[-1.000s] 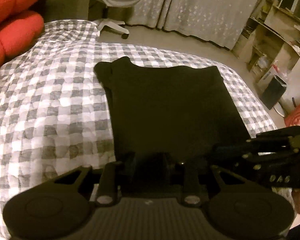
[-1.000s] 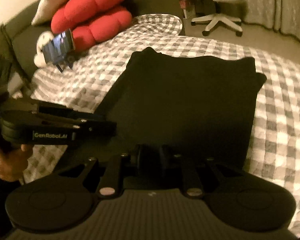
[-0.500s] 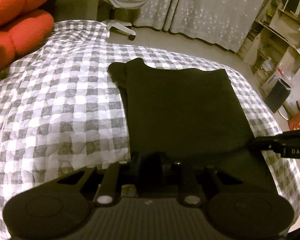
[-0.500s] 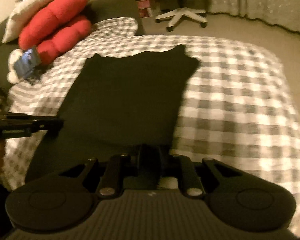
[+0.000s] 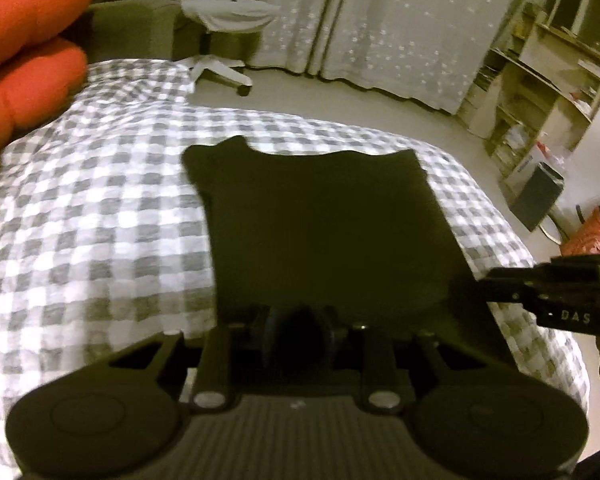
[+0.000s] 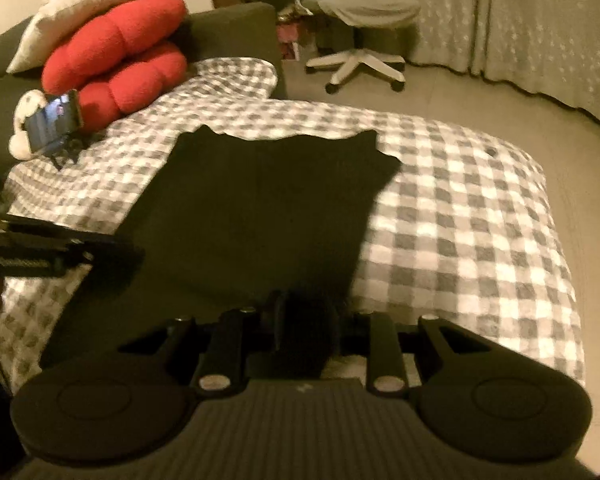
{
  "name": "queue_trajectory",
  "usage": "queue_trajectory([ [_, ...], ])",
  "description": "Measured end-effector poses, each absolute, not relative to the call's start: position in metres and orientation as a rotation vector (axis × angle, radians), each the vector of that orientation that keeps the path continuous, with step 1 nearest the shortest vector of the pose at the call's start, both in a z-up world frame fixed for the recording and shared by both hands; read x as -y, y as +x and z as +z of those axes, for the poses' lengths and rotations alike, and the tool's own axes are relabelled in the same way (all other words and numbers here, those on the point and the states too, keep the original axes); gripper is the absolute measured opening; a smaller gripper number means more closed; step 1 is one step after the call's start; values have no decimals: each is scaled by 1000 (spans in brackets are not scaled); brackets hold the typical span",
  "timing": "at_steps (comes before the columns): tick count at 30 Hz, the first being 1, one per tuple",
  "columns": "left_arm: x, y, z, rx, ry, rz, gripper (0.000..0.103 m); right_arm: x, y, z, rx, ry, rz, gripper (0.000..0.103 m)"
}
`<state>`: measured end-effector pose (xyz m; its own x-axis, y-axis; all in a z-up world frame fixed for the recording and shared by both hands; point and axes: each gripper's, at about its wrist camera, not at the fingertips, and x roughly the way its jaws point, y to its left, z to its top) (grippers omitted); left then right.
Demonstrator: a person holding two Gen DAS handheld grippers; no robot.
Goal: Fold clothes
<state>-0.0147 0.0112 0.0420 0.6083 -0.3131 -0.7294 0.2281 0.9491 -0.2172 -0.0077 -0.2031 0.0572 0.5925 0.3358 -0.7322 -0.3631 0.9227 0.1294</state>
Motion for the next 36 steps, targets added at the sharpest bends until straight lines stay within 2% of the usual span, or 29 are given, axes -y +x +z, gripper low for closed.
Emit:
queue_trajectory([
  [24,5,2,27,-849,-100,-291,31,133,4,41,-840,-107,571,30],
  [33,-3,3,27,-866,-97,-244,31,143,9,40,-870,-97,513,28],
  [36,-8,3,28,-876,-113,-234,30,154,12,40,-887,-80,463,30],
])
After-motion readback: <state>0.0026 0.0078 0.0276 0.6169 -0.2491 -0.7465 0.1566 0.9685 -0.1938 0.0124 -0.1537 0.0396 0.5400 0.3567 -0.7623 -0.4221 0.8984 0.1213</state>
